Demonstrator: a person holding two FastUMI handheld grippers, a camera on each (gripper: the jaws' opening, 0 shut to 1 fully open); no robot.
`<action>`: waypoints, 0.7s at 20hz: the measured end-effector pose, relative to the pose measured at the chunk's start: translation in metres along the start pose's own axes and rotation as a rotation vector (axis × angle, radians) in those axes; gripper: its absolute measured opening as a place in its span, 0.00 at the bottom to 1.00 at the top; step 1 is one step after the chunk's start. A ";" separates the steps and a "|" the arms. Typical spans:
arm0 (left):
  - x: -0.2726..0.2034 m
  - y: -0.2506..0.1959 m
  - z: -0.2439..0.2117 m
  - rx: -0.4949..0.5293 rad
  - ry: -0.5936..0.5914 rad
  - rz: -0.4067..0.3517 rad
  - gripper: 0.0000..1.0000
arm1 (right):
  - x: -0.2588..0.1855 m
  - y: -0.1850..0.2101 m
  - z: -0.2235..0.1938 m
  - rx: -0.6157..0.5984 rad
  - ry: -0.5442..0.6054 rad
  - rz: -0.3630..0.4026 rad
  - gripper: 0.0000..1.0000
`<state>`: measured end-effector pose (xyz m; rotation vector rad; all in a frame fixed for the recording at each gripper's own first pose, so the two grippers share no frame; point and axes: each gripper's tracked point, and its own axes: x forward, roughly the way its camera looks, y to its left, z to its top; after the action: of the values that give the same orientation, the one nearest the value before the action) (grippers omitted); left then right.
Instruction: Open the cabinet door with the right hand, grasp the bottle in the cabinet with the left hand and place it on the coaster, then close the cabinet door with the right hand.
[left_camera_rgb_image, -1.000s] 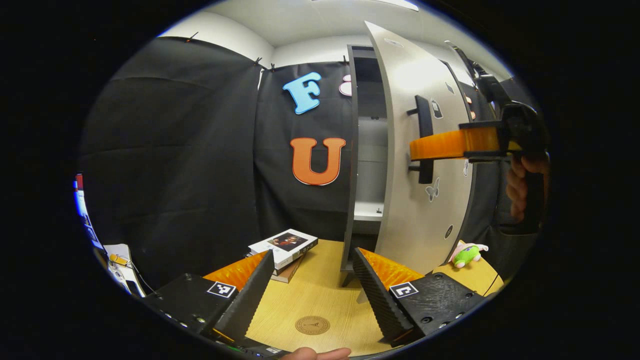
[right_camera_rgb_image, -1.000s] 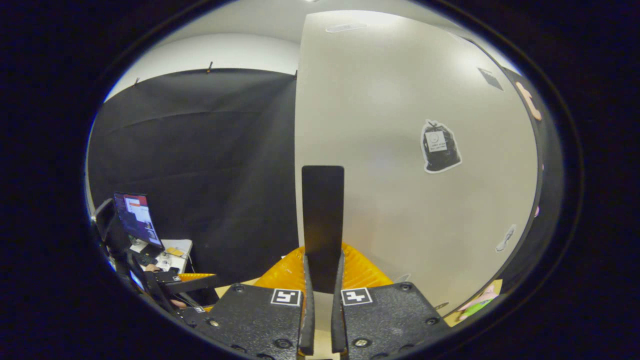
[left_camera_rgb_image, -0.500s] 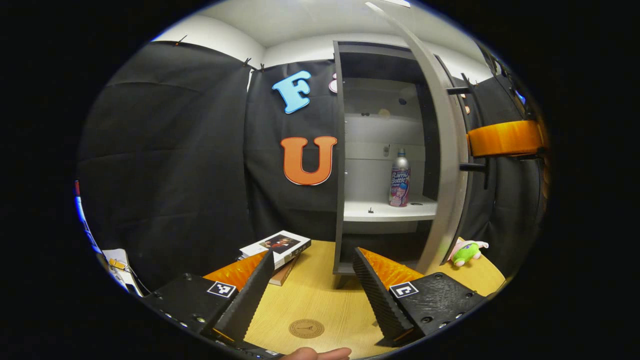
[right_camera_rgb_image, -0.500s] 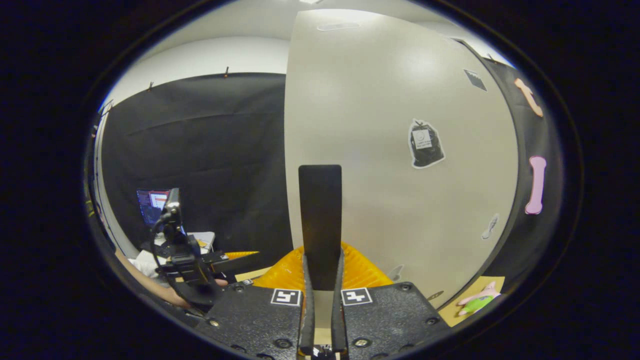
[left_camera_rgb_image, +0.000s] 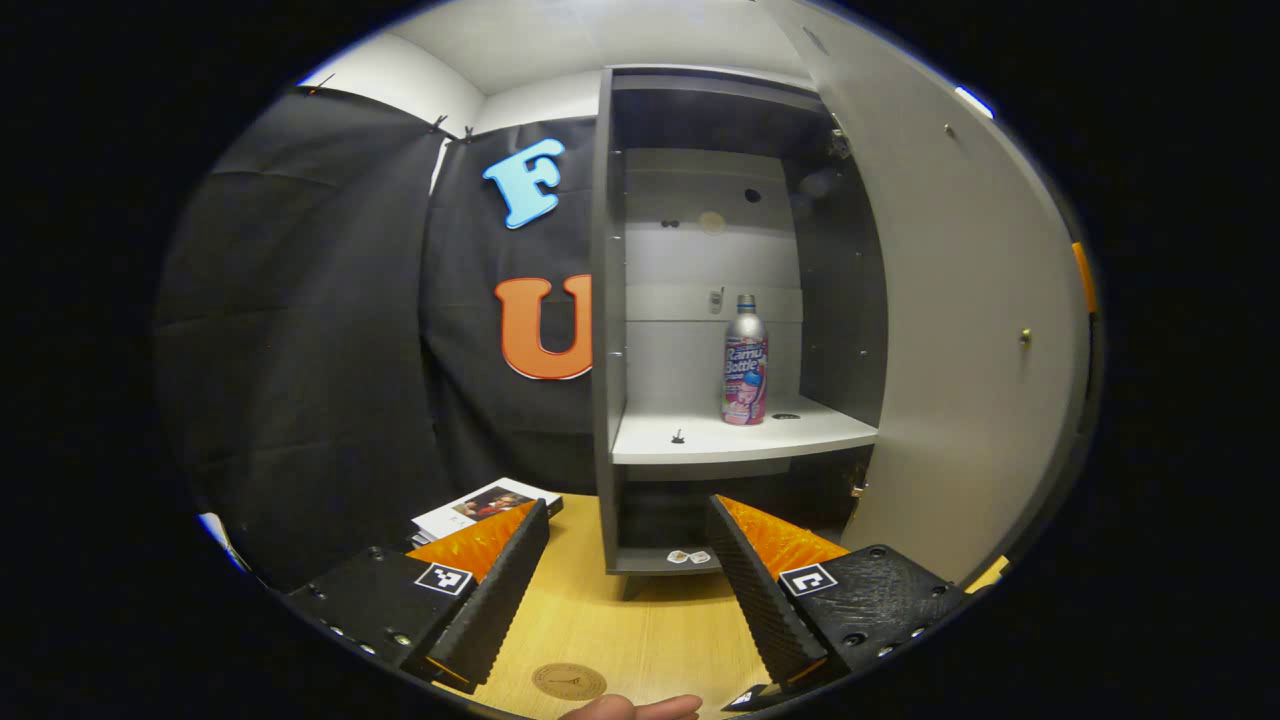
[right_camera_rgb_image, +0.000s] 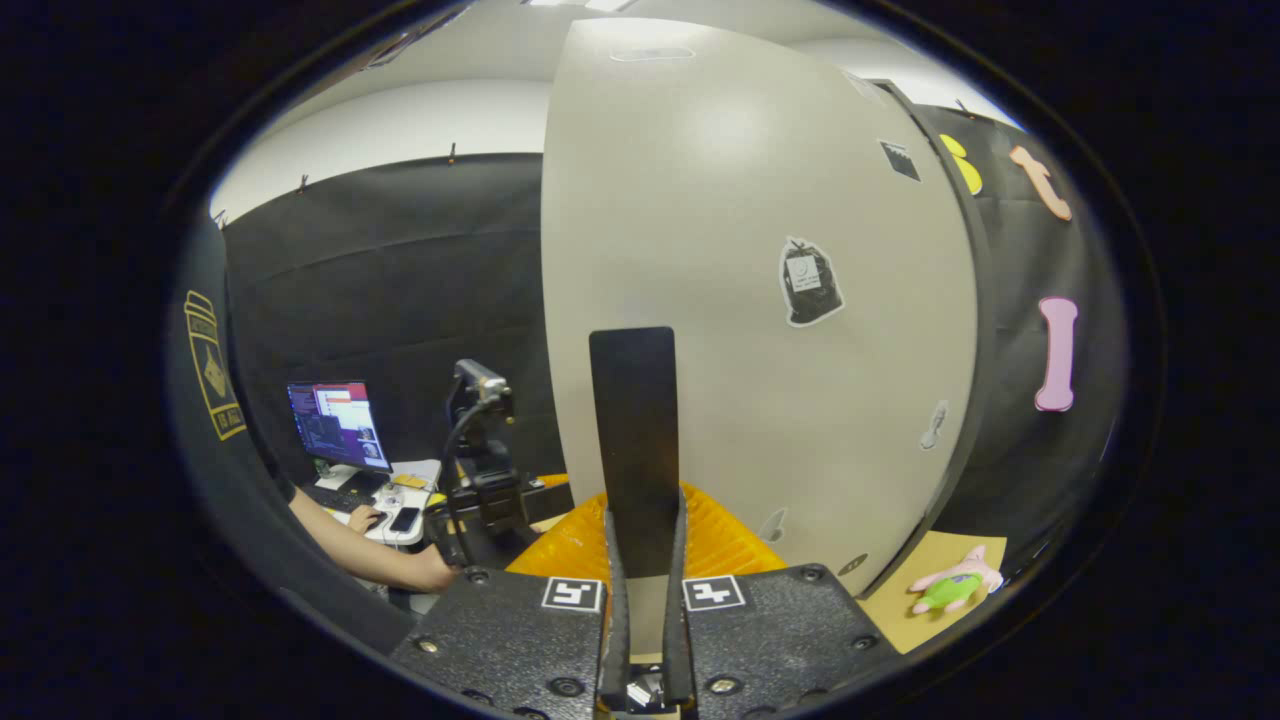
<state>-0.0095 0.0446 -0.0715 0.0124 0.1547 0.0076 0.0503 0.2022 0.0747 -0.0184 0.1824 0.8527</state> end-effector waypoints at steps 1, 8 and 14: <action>0.009 -0.009 -0.002 0.003 0.004 -0.021 0.95 | -0.002 0.000 -0.001 0.003 0.002 -0.003 0.16; 0.053 -0.070 -0.005 0.016 0.017 -0.148 0.95 | -0.012 -0.010 -0.003 0.011 -0.029 -0.106 0.20; 0.073 -0.112 -0.004 0.026 0.034 -0.224 0.95 | -0.020 -0.012 -0.017 0.059 -0.024 -0.254 0.32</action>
<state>0.0631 -0.0669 -0.0887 0.0206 0.1899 -0.2180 0.0440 0.1775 0.0603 0.0241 0.1783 0.5942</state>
